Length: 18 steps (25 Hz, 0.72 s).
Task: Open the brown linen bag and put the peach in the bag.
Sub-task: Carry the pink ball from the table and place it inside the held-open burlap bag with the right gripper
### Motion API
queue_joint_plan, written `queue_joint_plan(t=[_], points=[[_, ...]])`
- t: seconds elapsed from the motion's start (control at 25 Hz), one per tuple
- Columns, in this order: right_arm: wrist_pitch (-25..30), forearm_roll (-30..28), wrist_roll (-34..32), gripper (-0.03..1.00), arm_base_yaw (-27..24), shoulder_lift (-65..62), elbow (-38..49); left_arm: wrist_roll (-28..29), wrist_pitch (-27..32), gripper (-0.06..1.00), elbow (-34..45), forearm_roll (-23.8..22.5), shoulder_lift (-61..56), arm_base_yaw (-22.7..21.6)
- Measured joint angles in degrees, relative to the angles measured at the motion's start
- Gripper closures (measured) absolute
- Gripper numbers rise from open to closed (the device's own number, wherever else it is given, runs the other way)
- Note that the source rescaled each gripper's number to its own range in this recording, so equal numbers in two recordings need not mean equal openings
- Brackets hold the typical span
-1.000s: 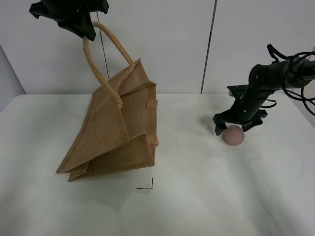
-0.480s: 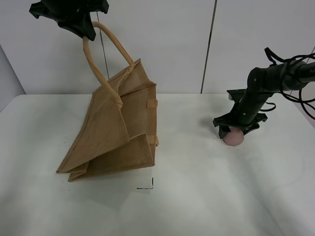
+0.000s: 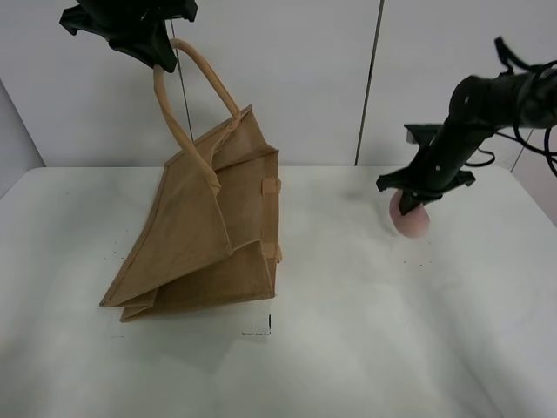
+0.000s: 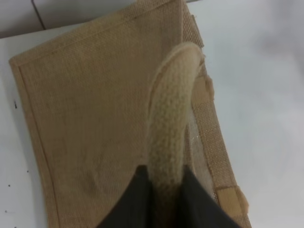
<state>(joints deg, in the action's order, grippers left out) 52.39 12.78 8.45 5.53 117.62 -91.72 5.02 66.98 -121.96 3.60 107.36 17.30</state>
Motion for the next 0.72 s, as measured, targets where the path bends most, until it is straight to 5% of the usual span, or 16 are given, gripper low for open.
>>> queue_joint_plan(t=[0.28,0.72], points=[[6.3,13.8,5.6,0.97,3.8,-2.7,-12.6,-0.3,0.0,0.94,0.2,0.0,-1.4,0.0],[-3.0,19.3,12.8,0.97,22.2,2.8,-13.7,-0.3,0.0,0.94,0.2,0.0,-1.6,0.0]])
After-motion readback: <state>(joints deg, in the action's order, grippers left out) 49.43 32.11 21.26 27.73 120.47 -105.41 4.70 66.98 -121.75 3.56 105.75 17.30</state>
